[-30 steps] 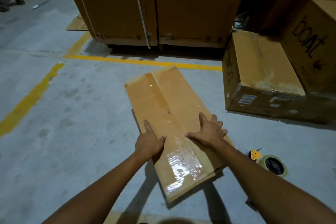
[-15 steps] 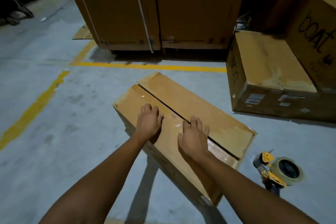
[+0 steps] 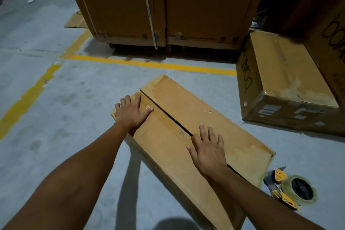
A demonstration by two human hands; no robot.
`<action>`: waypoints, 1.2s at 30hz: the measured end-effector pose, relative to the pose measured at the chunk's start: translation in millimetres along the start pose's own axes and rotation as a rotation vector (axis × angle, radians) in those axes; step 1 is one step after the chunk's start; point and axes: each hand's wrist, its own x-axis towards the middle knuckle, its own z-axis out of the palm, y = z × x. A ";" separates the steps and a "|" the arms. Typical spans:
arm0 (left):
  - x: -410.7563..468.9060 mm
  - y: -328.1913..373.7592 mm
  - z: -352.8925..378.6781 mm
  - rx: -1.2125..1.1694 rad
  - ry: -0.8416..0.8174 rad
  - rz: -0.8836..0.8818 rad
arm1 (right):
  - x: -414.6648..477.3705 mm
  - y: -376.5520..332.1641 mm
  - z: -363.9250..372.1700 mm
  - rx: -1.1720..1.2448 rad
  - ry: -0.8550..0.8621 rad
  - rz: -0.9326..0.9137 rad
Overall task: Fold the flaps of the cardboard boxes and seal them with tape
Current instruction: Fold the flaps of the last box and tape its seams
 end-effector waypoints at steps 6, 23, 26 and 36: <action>-49.7 7.4 -10.6 0.014 -0.030 -0.136 | 8.7 8.1 -11.5 0.012 -0.100 0.048; -233.7 85.7 13.0 -0.107 0.047 0.154 | -71.0 30.5 -9.7 0.192 -0.005 0.100; -229.6 129.2 11.4 -0.088 -0.104 0.373 | -97.3 52.5 -5.8 0.186 -0.067 0.154; -216.6 305.5 -13.1 -0.052 0.180 0.572 | -163.1 181.0 -8.3 0.260 0.231 0.405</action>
